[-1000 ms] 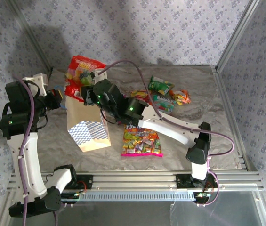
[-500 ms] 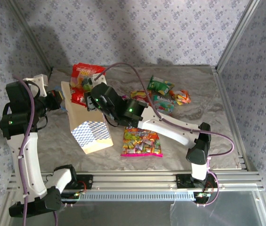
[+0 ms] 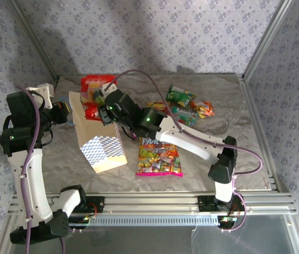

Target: Place the snacks into the paper bag

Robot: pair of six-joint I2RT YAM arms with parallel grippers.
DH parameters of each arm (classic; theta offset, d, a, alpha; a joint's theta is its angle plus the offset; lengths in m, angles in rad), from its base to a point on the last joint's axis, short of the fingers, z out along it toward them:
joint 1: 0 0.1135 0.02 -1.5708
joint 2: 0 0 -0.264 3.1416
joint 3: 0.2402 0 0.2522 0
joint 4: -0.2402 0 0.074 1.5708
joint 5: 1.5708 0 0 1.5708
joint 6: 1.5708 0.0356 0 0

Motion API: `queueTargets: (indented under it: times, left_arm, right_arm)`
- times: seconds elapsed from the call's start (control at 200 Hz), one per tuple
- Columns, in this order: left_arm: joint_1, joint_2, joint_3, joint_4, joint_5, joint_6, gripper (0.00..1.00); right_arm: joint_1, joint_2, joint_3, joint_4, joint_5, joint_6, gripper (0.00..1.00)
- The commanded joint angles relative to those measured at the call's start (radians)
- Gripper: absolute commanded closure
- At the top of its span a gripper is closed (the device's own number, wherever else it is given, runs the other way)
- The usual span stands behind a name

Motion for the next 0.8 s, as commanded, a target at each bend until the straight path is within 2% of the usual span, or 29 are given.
queueTargets:
  times: [0.0, 0.415, 0.795]
  left_arm:
    - [0.007, 0.0, 0.015, 0.002, -0.02, 0.025, 0.98]
    - [0.007, 0.031, -0.042, 0.152, 0.042, 0.02, 1.0]
    - [0.008, 0.018, -0.102, 0.207, 0.113, 0.038, 1.0]
  right_arm:
    - [-0.001, -0.007, 0.061, -0.02, -0.008, -0.078, 1.0]
    - [-0.03, -0.103, -0.043, -0.055, 0.158, -0.107, 1.0]
    - [-0.027, -0.129, -0.02, -0.086, 0.147, -0.087, 1.0]
